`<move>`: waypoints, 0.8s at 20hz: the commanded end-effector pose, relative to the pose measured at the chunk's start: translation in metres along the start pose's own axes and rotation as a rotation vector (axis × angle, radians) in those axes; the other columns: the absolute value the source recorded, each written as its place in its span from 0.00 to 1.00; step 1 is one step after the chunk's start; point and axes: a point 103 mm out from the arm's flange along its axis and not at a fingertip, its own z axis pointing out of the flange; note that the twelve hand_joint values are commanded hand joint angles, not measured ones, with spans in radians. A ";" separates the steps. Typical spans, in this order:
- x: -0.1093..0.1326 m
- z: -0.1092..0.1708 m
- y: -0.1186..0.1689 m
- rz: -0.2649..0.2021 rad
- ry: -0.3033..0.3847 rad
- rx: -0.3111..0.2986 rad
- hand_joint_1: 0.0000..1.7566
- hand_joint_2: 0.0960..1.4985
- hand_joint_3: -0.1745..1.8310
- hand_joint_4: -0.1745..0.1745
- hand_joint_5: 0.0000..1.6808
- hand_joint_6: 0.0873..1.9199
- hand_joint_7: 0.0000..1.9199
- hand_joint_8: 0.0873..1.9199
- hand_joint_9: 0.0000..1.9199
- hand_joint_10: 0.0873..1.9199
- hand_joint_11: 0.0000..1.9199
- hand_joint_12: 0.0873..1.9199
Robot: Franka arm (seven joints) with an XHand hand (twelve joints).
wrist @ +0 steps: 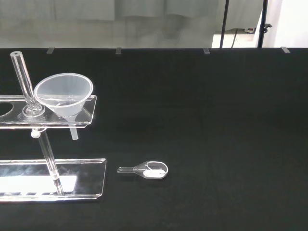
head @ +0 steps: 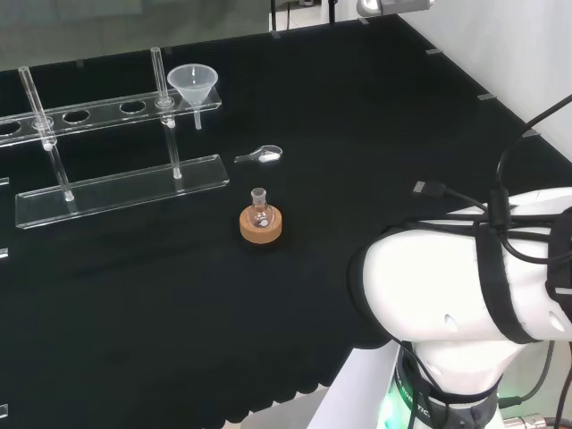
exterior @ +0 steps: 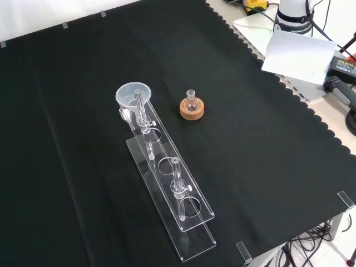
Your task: Pick up the funnel from the transparent funnel stand.
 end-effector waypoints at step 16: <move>-0.002 0.009 0.020 0.045 -0.015 0.007 0.00 0.76 0.31 0.59 0.11 0.00 0.00 0.23 0.07 0.29 0.04 0.68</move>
